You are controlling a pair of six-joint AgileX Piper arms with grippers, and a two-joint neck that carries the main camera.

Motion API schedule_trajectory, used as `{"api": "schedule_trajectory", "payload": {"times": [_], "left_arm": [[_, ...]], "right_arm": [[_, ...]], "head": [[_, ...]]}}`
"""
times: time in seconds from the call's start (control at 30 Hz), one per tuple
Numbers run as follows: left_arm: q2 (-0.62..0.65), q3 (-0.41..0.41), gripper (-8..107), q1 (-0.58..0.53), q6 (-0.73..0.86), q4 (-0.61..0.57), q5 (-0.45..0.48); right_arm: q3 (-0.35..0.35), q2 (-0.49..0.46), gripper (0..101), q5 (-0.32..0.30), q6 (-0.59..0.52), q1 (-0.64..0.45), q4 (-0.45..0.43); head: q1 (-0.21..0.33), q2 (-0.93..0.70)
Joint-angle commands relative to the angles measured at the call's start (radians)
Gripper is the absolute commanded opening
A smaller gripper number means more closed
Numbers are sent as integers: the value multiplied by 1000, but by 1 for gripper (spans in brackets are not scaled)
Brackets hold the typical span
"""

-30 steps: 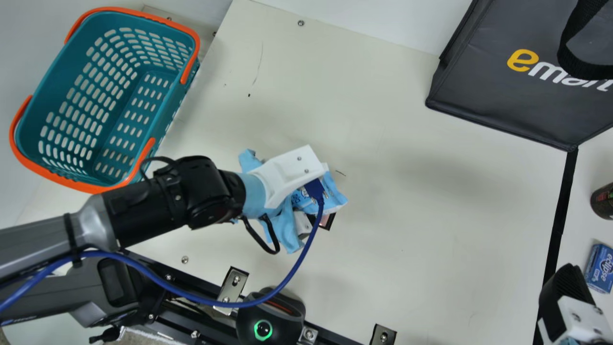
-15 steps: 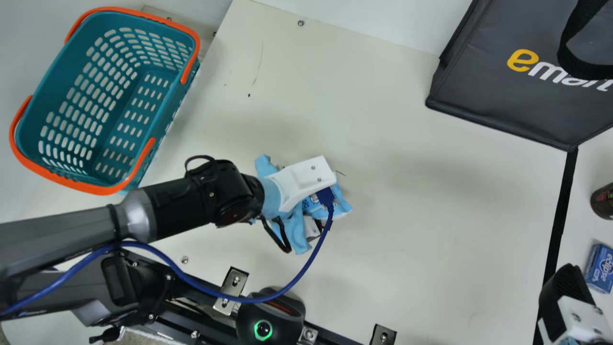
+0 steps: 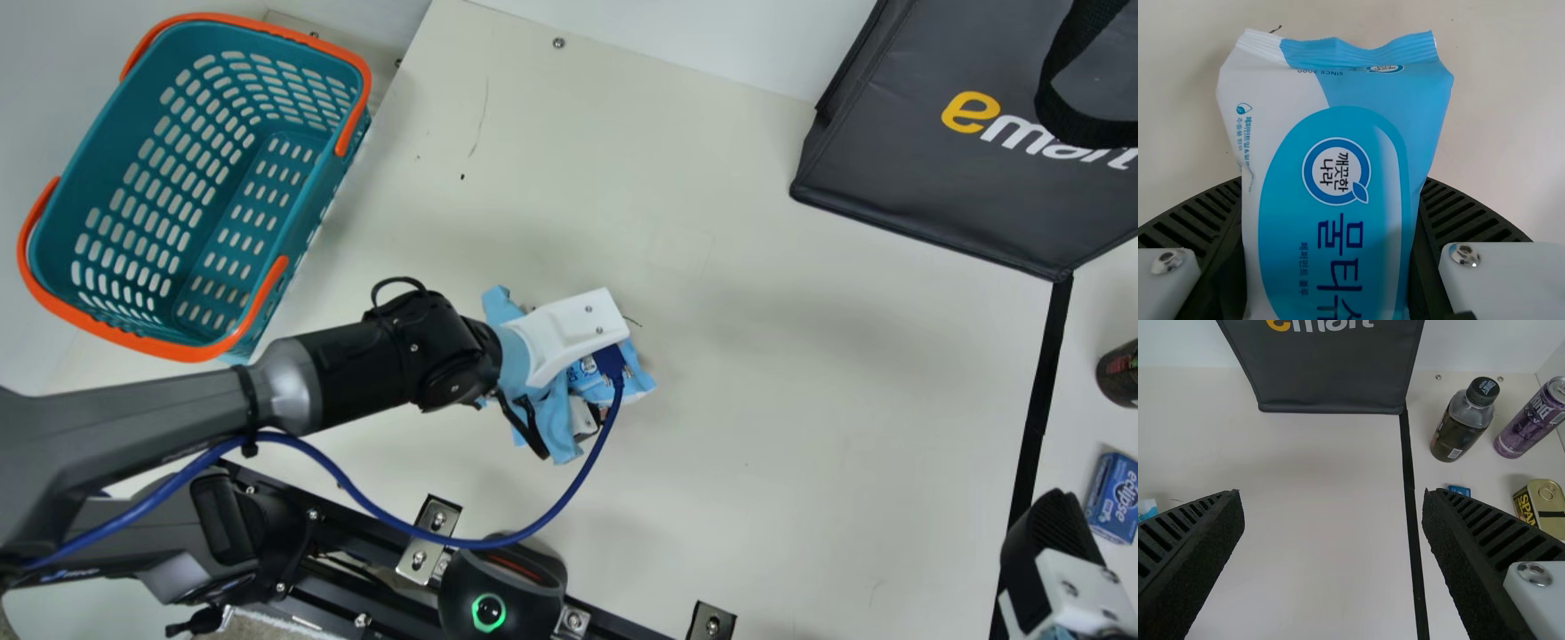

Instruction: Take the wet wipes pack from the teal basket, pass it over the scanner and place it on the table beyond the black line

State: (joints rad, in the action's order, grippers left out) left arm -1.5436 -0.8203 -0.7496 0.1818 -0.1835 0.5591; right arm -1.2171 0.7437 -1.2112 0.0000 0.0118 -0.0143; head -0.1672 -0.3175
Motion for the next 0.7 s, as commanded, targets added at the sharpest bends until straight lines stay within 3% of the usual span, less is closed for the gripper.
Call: {"api": "schedule_trajectory", "payload": {"times": [0.0,0.4,0.67], "left_arm": [[-3,-3,49,0,4,-2,1],[-1,-12,89,8,23,-20,18],[75,-25,90,44,23,-33,98]], "right_arm": [[0,0,95,0,0,0,0],[0,0,95,0,0,0,0],[0,0,95,0,0,0,0]], "head": [[29,-4],[29,-4],[29,-4]]}}
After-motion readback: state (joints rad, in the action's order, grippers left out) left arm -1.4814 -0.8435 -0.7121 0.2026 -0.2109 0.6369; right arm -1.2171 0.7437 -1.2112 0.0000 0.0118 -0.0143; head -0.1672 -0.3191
